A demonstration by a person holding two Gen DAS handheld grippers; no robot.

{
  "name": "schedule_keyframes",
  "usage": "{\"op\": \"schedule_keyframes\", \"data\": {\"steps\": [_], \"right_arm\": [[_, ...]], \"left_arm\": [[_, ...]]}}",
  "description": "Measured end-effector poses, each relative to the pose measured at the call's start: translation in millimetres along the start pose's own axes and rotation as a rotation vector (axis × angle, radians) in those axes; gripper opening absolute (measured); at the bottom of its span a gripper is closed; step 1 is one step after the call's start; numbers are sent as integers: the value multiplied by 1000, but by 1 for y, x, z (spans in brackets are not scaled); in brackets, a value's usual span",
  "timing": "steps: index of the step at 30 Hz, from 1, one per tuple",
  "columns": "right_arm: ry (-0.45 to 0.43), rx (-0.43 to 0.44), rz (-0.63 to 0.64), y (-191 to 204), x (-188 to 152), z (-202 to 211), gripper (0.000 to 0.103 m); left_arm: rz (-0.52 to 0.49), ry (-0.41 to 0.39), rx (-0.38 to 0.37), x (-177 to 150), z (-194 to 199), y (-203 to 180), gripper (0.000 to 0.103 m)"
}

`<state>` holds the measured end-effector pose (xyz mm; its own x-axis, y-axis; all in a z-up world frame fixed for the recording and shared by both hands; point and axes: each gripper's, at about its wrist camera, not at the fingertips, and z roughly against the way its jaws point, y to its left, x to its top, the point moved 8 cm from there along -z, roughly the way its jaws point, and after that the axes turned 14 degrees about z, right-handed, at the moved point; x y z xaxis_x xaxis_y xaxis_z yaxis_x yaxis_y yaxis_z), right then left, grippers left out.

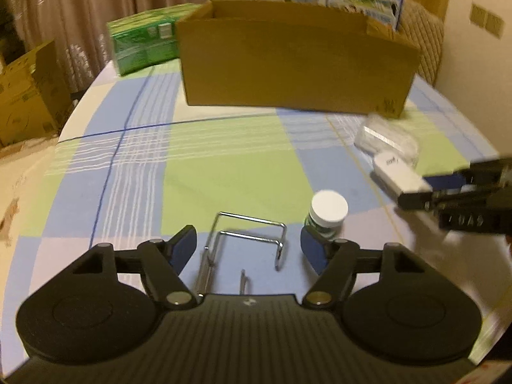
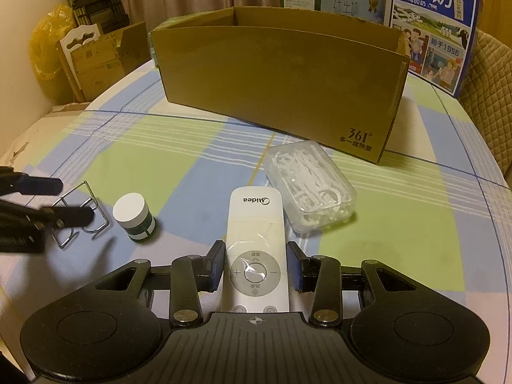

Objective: Organize rigid objects
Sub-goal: 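Lift the wire rack with the left tool while the right tool holds the remote, then carry the wire rack with the left tool while the right tool carries the remote to the box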

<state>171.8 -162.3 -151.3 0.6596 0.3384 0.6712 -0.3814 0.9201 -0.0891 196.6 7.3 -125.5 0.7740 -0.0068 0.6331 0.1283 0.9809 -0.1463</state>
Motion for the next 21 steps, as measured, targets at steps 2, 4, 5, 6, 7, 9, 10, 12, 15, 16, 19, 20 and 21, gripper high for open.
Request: {"op": "schedule_keyframes", "data": {"steps": [2, 4, 5, 6, 7, 9, 10, 12, 15, 16, 19, 20, 21], "right_arm": [[3, 1, -1, 0, 0, -1, 37], [7, 3, -4, -1, -1, -2, 37], [7, 3, -5, -2, -1, -2, 37], [7, 3, -6, -2, -1, -2, 37], [7, 3, -8, -2, 0, -2, 37], [5, 4, -10, -2, 0, -2, 37], [4, 4, -10, -2, 0, -2, 37], [3, 2, -13, -3, 1, -1, 37], [-7, -1, -13, -3, 2, 2, 37], [-11, -2, -13, -3, 2, 3, 37], [-24, -8, -13, -3, 4, 7, 37], [-27, -10, -14, -4, 4, 8, 37], [-31, -11, -15, -5, 5, 9, 37]], "left_arm": [[-50, 15, 21, -4, -6, -4, 68], [-76, 35, 34, -7, -13, -6, 65], [-77, 45, 36, -7, -16, -5, 63], [-72, 50, 37, -7, -17, -4, 60], [-66, 54, 41, -7, -18, -3, 53], [-62, 56, 47, -7, -18, -1, 49], [-61, 57, 46, -7, -18, -1, 49], [-60, 57, 46, -8, -16, 0, 48], [-60, 38, 42, -5, -10, -1, 48], [-59, 32, 42, -4, -8, -2, 48], [-48, 13, 40, 1, -2, -1, 48], [-42, 8, 39, 3, 0, -1, 48], [-35, 1, 37, 6, 2, -1, 48]]}}
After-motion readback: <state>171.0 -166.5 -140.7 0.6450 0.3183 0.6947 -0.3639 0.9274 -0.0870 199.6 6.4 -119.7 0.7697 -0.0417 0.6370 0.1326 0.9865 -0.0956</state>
